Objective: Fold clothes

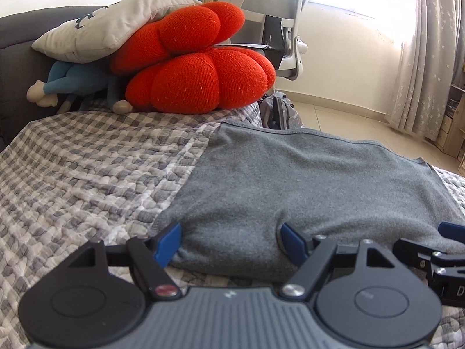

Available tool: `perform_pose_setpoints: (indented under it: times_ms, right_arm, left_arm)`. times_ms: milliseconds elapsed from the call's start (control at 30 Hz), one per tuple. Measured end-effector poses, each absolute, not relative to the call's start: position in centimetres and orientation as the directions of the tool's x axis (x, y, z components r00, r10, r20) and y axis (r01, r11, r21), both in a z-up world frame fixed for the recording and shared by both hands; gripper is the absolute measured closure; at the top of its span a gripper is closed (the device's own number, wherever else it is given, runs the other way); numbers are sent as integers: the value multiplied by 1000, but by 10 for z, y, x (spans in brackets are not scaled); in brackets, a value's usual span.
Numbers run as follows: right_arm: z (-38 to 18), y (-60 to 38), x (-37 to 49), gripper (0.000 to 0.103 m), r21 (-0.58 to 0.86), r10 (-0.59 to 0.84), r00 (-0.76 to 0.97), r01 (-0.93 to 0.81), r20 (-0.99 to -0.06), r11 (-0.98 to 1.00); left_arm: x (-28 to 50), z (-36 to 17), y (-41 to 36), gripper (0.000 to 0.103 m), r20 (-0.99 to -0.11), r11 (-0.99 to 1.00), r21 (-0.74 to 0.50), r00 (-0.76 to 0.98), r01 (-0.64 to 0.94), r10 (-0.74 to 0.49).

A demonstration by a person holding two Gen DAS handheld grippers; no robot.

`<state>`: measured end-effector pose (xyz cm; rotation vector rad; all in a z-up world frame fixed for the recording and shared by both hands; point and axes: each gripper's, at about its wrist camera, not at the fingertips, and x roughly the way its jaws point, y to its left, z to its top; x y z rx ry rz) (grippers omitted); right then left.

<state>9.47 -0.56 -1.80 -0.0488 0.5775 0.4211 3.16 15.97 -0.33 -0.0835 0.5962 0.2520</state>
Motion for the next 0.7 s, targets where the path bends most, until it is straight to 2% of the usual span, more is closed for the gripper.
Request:
perform_pose_setpoints:
  times_ms: [167, 300, 433, 500, 533, 633, 700]
  right_arm:
    - [-15, -17, 96, 10, 136, 396, 756, -384, -521, 913]
    - [-12, -32, 89, 10, 94, 316, 800, -313, -510, 945]
    - [-15, -70, 88, 10, 225, 385, 780, -313, -494, 923]
    - [-15, -75, 86, 10, 150, 286, 797, -244, -531, 958]
    - [-15, -76, 85, 0, 108, 232, 804, -207, -548, 972]
    - [-19, -97, 84, 0, 222, 243, 806, -142, -540, 965]
    - [-19, -91, 83, 0, 186, 214, 805, -131, -553, 974]
  left_arm:
    - [33, -4, 161, 25, -573, 967, -5, 793, -255, 206]
    - [31, -4, 165, 25, -572, 969, -23, 798, -247, 190]
    - [30, -3, 168, 24, -569, 970, -36, 803, -239, 176]
    - [29, -3, 169, 24, -567, 971, -42, 806, -235, 170]
    - [29, -2, 170, 24, -567, 972, -46, 807, -232, 166]
    - [28, -2, 172, 24, -564, 973, -55, 811, -226, 156]
    - [27, -1, 174, 25, -563, 973, -62, 813, -222, 150]
